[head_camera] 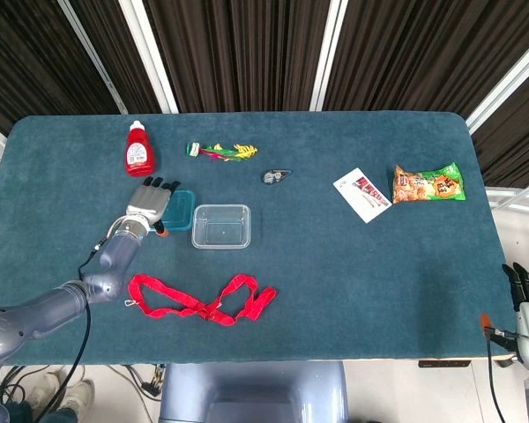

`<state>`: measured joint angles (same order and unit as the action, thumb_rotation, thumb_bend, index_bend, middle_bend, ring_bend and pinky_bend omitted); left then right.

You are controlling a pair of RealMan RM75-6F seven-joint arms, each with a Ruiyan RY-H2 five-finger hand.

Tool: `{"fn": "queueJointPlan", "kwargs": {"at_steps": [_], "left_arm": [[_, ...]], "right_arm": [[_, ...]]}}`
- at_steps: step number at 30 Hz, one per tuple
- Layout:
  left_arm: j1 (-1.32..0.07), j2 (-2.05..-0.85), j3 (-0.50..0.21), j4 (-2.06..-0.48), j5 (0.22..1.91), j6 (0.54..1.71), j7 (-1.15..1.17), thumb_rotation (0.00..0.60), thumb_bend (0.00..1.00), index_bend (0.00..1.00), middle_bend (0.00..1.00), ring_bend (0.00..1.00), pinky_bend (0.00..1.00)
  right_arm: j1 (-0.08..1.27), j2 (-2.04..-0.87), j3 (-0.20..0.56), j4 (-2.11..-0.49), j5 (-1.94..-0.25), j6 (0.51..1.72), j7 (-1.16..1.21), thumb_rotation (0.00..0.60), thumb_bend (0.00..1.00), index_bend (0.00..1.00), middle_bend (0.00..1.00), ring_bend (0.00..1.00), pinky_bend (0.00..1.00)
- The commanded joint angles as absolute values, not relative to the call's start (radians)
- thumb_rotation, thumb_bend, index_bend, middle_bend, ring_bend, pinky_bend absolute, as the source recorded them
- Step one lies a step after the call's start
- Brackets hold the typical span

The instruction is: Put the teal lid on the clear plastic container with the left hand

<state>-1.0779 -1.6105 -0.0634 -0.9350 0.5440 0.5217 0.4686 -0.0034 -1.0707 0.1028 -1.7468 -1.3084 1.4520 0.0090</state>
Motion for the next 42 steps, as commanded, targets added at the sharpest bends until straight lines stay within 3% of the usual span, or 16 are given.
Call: {"fn": "queueJointPlan", "kwargs": {"at_steps": [1,20,31,42], "left_arm": [[-1.075,-1.586,-0.060,-0.963,0.540,0.540,0.473,0.600,0.18,0.06,0.38,0.03,0.00],[-1.099,-1.352,-0.072,-1.335,0.498,0.696,0.540,0.600,0.18,0.07,0.38,0.03,0.00],[-1.227,-1.248,-0.094,-1.598,0.291,0.751,0.637,0.600,0.18,0.07,0.38,0.03,0.00],[-1.384,-1.290,-0.075,-1.665,0.055,0.842,0.778,0.600,0.18,0.07,0.38,0.03,0.00]], "right_arm": [[-0.003,-1.071,0.103,-1.746,-1.308,1.452,0.009,0.600,0.39,0.06,0.04,0.02,0.00],[-0.002,-1.074,0.105,-1.740,-1.311,1.453,0.011,0.600,0.39,0.06,0.04,0.02,0.00],[-0.001,-1.074,0.107,-1.740,-1.309,1.451,0.019,0.600,0.39,0.06,0.04,0.02,0.00],[-0.003,-1.072,0.109,-1.741,-1.310,1.456,0.025,0.600,0.39,0.06,0.04,0.02,0.00]]}}
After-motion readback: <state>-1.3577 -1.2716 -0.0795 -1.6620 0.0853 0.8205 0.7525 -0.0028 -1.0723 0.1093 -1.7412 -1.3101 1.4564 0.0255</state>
